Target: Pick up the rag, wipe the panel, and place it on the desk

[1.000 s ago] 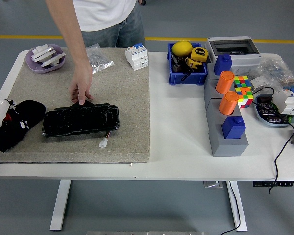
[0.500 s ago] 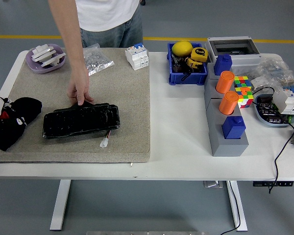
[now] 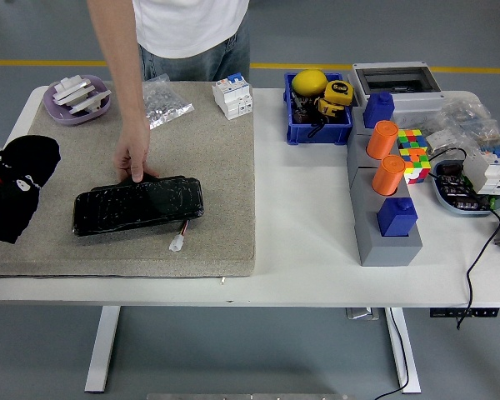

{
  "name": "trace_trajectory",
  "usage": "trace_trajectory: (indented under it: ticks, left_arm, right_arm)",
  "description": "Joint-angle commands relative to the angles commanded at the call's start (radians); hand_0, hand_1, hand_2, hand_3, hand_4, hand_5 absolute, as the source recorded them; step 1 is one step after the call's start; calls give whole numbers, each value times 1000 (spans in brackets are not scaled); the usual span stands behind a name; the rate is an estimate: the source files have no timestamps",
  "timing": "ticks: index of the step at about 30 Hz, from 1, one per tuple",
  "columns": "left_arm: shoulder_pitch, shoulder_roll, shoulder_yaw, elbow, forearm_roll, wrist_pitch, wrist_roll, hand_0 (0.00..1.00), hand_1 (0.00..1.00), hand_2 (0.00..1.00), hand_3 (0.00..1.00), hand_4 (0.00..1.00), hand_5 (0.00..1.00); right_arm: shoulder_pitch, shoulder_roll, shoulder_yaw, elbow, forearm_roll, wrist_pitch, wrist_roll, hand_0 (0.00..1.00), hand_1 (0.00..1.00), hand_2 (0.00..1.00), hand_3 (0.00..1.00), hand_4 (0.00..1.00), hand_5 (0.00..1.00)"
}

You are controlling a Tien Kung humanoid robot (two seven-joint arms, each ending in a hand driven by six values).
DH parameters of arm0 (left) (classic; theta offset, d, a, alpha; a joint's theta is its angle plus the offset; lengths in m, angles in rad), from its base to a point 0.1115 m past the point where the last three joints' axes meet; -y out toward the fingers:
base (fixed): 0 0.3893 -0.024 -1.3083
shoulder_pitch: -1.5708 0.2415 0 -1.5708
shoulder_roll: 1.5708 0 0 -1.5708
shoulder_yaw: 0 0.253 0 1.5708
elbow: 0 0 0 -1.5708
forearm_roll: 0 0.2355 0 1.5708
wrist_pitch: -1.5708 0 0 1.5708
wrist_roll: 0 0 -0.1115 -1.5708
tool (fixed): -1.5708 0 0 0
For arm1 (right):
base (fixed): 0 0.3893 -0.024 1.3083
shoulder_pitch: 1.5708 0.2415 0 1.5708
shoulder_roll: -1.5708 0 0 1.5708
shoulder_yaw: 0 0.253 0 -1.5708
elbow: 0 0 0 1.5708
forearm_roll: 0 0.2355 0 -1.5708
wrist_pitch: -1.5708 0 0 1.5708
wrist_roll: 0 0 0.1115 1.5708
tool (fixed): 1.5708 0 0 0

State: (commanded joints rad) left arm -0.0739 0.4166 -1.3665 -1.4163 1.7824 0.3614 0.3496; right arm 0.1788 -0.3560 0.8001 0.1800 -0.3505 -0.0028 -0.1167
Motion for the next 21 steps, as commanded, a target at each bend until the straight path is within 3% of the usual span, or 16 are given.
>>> trace_trajectory:
  ticks: [12, 21]
  left_arm:
    - [9, -44, 84, -26, -30, 40, 10, 172, 86, 455, 401, 168, 2]
    - [-34, -55, 208, -33, -2, -6, 97, 169, 88, 460, 413, 181, 2]
  right_arm:
    - [2, -1, 16, 0, -14, -2, -4, 714, 262, 629, 629, 998, 583]
    - [0, 0, 13, 0, -12, 0, -1, 714, 260, 629, 629, 998, 583]
